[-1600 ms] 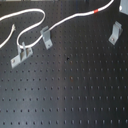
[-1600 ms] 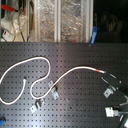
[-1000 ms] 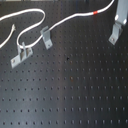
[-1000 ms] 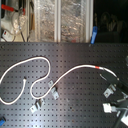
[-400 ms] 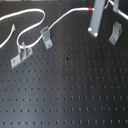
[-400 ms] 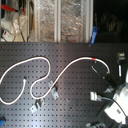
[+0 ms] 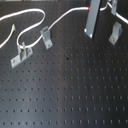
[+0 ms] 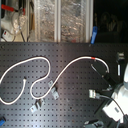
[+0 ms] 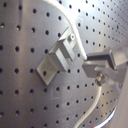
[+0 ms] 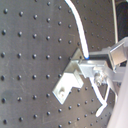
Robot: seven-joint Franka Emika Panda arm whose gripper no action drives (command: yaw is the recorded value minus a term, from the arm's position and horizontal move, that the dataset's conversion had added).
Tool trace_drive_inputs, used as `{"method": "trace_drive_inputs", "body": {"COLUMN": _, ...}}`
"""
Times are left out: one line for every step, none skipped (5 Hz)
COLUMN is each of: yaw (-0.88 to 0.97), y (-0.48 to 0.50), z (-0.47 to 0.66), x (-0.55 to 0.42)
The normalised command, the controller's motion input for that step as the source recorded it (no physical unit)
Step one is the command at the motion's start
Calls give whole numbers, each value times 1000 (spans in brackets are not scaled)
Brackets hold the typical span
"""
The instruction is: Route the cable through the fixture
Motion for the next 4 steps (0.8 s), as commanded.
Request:
{"method": "trace_drive_inputs", "body": {"yaw": -66, "y": -131, "z": 161, "x": -40}}
{"method": "trace_drive_inputs", "body": {"yaw": 0, "y": -5, "z": 12, "x": -5}}
{"method": "trace_drive_inputs", "body": {"yaw": 140, "y": -282, "z": 191, "x": -256}}
{"method": "trace_drive_inputs", "body": {"yaw": 97, "y": -1, "z": 0, "x": 1}}
